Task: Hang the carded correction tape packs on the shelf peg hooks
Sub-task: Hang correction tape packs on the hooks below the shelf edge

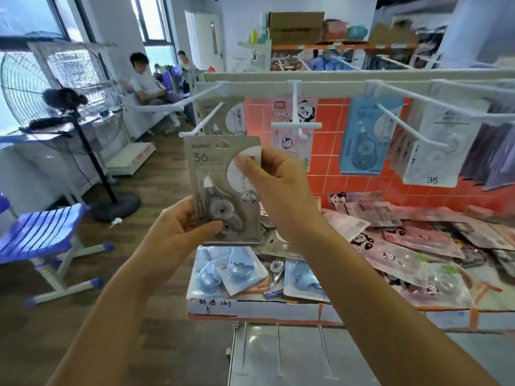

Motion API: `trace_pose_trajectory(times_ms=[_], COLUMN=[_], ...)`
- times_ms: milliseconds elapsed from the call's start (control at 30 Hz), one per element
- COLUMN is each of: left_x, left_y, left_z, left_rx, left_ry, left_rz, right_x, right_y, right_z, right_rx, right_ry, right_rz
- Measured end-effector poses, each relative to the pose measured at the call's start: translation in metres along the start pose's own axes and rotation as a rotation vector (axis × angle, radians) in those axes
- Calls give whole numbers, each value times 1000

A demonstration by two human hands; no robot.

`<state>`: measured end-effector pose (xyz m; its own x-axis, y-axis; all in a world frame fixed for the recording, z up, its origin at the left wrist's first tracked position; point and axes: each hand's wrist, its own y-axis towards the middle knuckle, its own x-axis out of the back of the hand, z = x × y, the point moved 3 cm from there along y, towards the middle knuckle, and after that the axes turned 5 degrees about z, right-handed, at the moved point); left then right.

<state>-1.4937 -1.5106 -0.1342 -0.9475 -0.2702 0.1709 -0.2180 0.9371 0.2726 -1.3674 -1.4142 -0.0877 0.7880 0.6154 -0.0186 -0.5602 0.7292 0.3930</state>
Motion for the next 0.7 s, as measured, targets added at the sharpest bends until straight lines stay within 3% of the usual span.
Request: trace_pose_trajectory(times_ms=[367,700], left_x=[34,47], left_y=[-2,19], left_z=[-5,10], left_rx=[-83,-20], left_ry=[-48,-56], left_rz=[10,72], right_x=[-35,-34], right_y=[10,36], right_z=[10,-13], right_rx=[183,126], right_ry=[-195,-261], right_rz=[15,-76])
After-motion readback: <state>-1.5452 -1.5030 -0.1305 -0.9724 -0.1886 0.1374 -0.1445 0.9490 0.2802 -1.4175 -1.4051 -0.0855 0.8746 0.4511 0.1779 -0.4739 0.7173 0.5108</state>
